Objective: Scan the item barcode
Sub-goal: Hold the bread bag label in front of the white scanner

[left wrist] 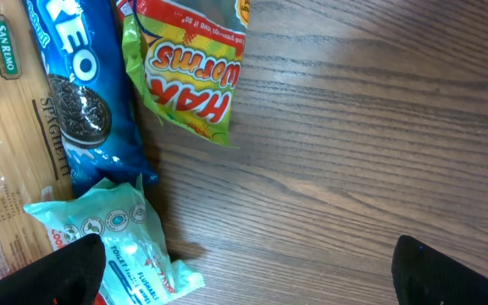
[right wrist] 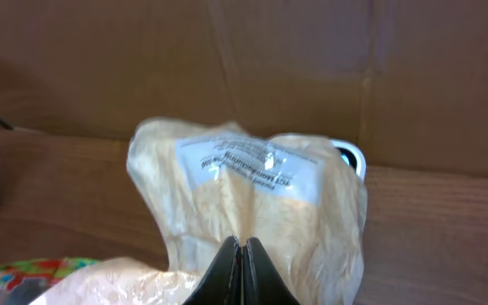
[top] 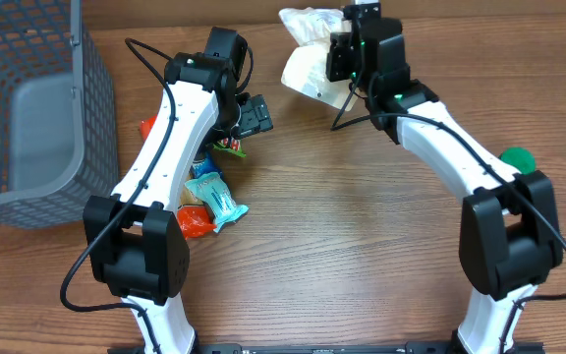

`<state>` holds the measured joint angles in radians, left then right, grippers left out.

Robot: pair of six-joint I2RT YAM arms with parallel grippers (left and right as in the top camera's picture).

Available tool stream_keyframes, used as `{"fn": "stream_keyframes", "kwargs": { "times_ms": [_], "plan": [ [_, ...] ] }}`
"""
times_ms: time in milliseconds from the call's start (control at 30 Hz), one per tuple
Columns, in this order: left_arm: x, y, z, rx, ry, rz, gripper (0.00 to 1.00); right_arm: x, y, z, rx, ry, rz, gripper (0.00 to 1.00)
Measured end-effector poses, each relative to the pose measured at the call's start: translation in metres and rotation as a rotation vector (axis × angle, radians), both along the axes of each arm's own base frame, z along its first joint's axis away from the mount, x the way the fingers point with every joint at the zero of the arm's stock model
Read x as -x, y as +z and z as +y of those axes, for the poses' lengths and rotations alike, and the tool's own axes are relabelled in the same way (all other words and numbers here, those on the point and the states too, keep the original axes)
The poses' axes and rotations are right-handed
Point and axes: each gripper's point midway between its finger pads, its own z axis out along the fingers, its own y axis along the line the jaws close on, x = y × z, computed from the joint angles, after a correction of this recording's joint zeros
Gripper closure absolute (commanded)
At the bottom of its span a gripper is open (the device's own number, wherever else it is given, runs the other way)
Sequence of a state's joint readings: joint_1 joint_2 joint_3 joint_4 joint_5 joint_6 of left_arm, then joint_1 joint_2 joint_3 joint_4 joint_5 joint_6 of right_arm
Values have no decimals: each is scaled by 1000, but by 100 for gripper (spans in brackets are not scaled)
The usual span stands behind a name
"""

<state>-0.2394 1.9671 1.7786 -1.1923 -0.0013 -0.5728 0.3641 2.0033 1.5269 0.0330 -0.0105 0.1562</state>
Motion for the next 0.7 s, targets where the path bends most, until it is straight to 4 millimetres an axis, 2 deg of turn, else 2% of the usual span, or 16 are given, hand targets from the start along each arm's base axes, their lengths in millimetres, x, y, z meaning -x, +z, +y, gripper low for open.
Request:
{"fn": "stream_keyframes", "kwargs": {
  "times_ms": [200,267,600,633,700],
  "plan": [
    [0,0,0,0,0,0,0,-17,-9,2,21,-12,-72,96],
    [0,0,0,0,0,0,0,-21,-18,4,29,-10,-75,96],
    [0,0,0,0,0,0,0,-14,-59,-1,88,-9,56,96],
    [0,0,0,0,0,0,0,-10,-66,-3,100,-7,87,94],
    [0,0,0,0,0,0,0,-2,-78,-4,127,13,151,81]
  ]
}}
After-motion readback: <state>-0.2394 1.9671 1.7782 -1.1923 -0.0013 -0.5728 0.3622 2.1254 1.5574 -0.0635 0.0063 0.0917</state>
